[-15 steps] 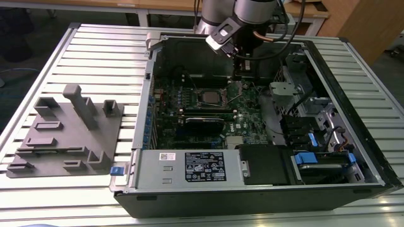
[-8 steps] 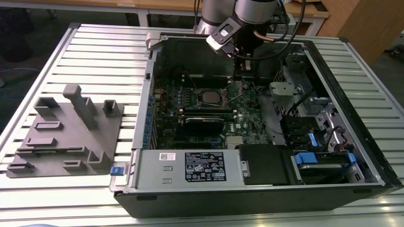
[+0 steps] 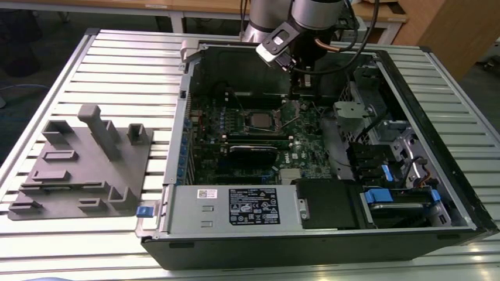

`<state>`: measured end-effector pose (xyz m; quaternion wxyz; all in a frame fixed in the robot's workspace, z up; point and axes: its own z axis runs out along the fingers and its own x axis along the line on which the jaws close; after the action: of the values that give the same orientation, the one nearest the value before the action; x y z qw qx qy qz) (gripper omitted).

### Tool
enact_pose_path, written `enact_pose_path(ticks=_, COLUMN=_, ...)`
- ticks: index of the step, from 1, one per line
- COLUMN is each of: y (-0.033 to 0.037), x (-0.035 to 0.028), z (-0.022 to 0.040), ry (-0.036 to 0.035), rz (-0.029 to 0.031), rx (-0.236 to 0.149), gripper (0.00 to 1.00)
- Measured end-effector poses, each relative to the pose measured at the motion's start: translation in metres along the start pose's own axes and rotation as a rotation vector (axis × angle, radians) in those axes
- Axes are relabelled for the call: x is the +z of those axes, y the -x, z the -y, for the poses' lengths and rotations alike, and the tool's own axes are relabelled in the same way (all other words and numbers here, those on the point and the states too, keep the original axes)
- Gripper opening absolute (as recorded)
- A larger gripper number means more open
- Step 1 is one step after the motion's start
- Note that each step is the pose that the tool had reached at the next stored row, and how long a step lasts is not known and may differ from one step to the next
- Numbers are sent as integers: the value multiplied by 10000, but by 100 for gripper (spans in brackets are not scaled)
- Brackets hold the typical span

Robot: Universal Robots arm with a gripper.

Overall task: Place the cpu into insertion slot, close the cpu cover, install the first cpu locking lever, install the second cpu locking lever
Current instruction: 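Close the cpu cover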

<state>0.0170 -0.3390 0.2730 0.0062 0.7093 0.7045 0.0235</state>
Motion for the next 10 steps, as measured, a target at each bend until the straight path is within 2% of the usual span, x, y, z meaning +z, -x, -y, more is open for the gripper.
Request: enact_pose_path(ticks=10, y=0, x=3, z=-54, ry=0, rz=0, rx=0, gripper=11)
